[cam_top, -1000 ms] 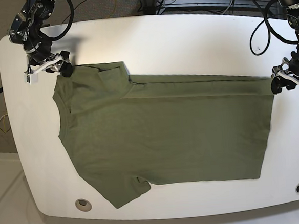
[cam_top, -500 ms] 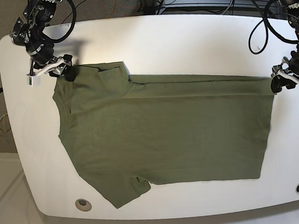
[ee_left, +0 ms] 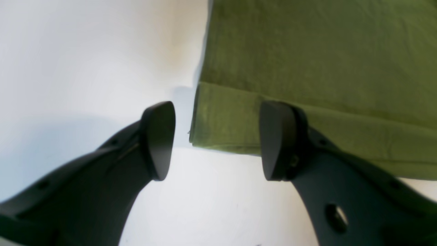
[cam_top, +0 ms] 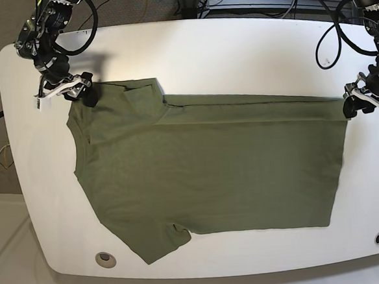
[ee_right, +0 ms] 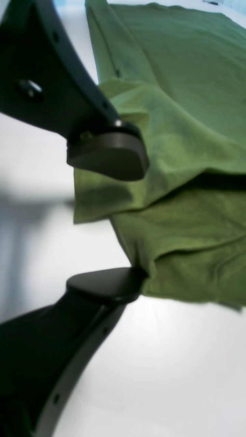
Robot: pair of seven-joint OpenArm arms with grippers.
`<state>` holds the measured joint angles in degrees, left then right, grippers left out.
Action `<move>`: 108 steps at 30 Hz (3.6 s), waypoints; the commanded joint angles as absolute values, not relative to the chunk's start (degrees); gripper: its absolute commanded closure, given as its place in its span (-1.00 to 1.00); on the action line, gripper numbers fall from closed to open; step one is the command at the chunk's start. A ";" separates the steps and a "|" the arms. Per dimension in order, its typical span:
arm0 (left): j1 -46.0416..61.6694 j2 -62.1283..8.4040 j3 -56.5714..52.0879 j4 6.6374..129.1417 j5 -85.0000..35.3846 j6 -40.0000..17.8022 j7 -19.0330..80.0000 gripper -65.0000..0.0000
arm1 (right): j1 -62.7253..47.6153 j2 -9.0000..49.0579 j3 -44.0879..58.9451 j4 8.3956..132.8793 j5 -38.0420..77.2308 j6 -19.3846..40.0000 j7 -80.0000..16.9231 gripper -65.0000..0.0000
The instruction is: Fold the T-shirt properly
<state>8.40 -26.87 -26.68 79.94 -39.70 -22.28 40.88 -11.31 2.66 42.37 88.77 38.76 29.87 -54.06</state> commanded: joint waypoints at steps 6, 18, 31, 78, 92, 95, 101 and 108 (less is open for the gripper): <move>7.61 -27.96 -26.85 80.70 -40.41 -22.26 39.73 -0.13 | -11.57 1.86 41.63 90.65 38.11 28.47 -58.01 -0.28; 7.55 -28.06 -26.91 80.63 -40.48 -22.12 39.85 -0.12 | -10.29 1.42 39.46 88.92 38.22 28.67 -57.06 -0.28; 7.46 -28.05 -27.18 80.26 -40.43 -22.00 40.09 -0.13 | -9.08 1.07 36.87 87.84 37.54 29.27 -56.00 0.40; 7.50 -26.76 -26.35 79.66 -40.12 -21.79 39.93 -0.15 | 2.79 1.21 32.51 91.80 40.26 29.22 -61.15 1.00; 7.48 -26.75 -26.29 79.74 -40.31 -21.85 39.72 -0.15 | 6.64 2.14 28.04 86.40 40.15 29.09 -60.44 1.00; 7.87 -26.67 -26.23 79.52 -40.14 -21.86 40.00 -0.14 | 9.74 1.64 26.38 85.08 40.04 29.03 -60.45 1.00; 7.97 -26.65 -26.22 79.52 -40.17 -21.91 39.93 -0.14 | 13.44 1.43 25.58 82.36 39.95 29.16 -60.97 1.00; 8.40 -26.68 -26.16 79.68 -40.17 -22.14 40.17 -0.13 | 18.14 1.32 26.27 79.08 39.81 29.11 -62.19 1.00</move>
